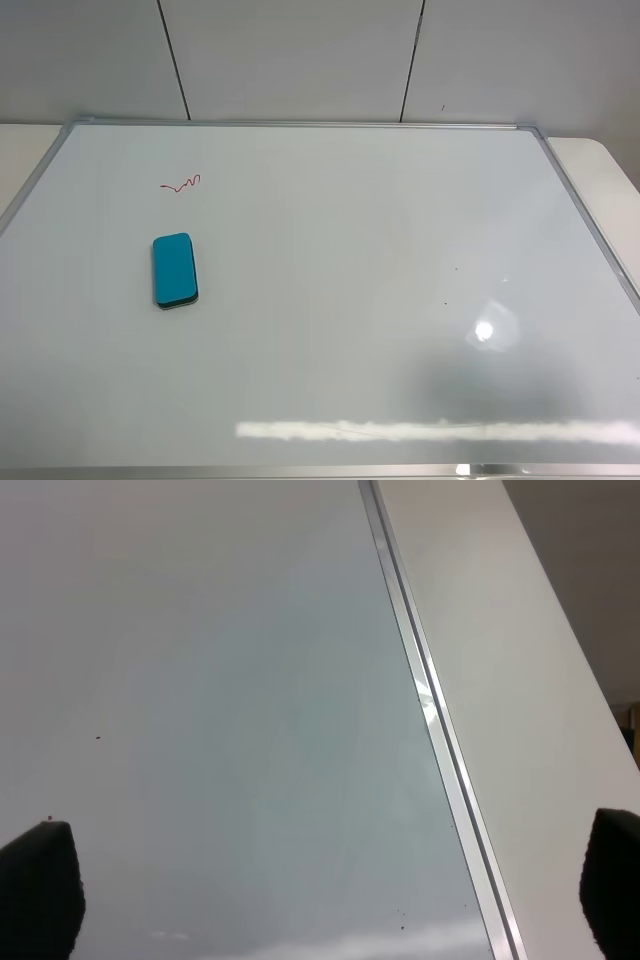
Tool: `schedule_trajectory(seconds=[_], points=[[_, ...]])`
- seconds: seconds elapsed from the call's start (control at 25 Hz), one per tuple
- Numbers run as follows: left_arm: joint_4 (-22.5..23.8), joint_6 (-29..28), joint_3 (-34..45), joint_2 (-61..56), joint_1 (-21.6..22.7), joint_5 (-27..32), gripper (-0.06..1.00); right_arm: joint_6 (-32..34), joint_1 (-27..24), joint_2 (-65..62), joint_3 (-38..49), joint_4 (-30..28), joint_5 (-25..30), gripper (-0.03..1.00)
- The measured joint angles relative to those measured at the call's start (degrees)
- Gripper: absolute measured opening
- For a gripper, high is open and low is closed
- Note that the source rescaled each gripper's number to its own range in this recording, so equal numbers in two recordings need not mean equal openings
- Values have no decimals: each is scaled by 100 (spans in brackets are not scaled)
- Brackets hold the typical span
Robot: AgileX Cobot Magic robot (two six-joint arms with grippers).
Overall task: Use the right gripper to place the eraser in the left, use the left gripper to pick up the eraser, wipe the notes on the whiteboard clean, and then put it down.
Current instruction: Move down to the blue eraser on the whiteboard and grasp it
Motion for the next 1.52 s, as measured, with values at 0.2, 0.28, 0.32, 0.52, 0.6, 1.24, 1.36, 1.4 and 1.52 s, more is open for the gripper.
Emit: schedule_trajectory(seconds=[0.2,0.28,0.32,0.52,0.6,1.24,1.36,1.4,1.52], points=[[-27,-279,-517,1294,0,24,100,0,0,0,0,0,0,100],[-121,-348,-696,1730,0,62,100,0,0,0,0,0,0,100],[-186,-428,-785,1957,0,79,100,0,0,0,0,0,0,100],[-337,-895,-1109,2880,0,150,100,0,0,0,0,0,0,100],[-420,-1077,-1146,3195,0,155,97,0,0,0,0,0,0,100],[-700,-1793,-1177,4781,-1003,-422,92,0,0,0,0,0,-5,100],[-692,-1977,-1177,5090,-1212,-662,92,0,0,0,0,0,-17,100],[-662,-2048,-1177,5179,-1293,-758,92,0,0,0,0,0,-17,100],[-555,-2220,-1177,5454,-1475,-1031,92,0,0,0,0,0,-17,100]])
